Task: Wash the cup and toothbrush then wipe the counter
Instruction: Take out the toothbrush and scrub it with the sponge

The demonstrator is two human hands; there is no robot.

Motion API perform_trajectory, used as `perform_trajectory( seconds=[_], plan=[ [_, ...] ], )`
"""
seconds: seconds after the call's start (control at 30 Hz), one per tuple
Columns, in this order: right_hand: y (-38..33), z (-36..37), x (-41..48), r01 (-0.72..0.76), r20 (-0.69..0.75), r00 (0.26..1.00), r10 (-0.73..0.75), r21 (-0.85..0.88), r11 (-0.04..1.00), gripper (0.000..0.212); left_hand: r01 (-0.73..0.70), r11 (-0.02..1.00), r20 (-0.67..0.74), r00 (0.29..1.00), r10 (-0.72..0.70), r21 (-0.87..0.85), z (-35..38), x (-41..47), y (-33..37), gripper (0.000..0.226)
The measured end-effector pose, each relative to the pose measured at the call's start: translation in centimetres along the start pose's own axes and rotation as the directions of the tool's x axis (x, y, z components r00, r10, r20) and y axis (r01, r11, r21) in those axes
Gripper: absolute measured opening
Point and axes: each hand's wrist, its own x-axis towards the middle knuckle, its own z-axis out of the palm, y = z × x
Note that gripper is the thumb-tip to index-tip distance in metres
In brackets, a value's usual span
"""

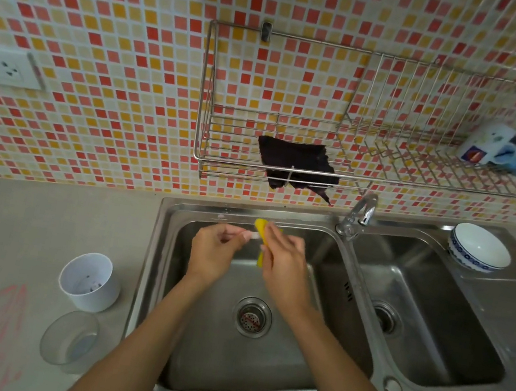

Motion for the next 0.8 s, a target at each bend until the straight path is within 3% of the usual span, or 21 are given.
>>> perform_trajectory(
  seconds=[0.07,0.2,0.23,0.33,0.47,0.63,0.8],
  plan=[
    [0.2,-0.2,-0.4,-0.096,-0.042,0.995,0.096,0.0,0.995,0.045,0.038,0.998,-0.019,0.999,-0.039,-0.058,0.3,-0.6,0.1,0.002],
    [-1.2,-0.7,-2.0,0.098,0.009,0.995,-0.098,-0.035,0.995,0.045,0.047,0.997,-0.038,0.998,-0.049,-0.056,0.4,-1.7,0.3,0.004],
    [-0.8,-0.8,-1.8,0.089,-0.005,0.996,-0.089,-0.042,0.995,0.044,0.05,0.997,-0.039,0.998,-0.052,-0.055,0.5,-2.0,0.4,0.006],
    [0.5,-1.6,-1.4,-0.112,-0.048,0.993,0.111,-0.018,0.994,0.045,0.046,0.999,-0.056,0.997,-0.048,-0.028,0.7,-2.8,0.8,0.007],
    [-1.8,-2.0,-3.5,0.053,0.013,0.998,-0.053,0.007,0.999,0.046,0.015,1.0,-0.048,0.999,-0.013,0.027,0.7,-3.2,1.0,0.006],
    [1.4,-2.7,-2.9,-0.087,-0.015,0.996,0.087,-0.006,0.996,0.047,0.044,0.999,-0.019,0.999,-0.044,0.006,1.3,-3.6,1.2,0.004],
    [3.4,-4.1,-1.8,0.053,0.017,0.999,-0.051,-0.067,0.996,0.042,0.083,0.996,0.067,0.994,-0.085,0.024,2.3,-3.6,1.6,0.006]
  ],
)
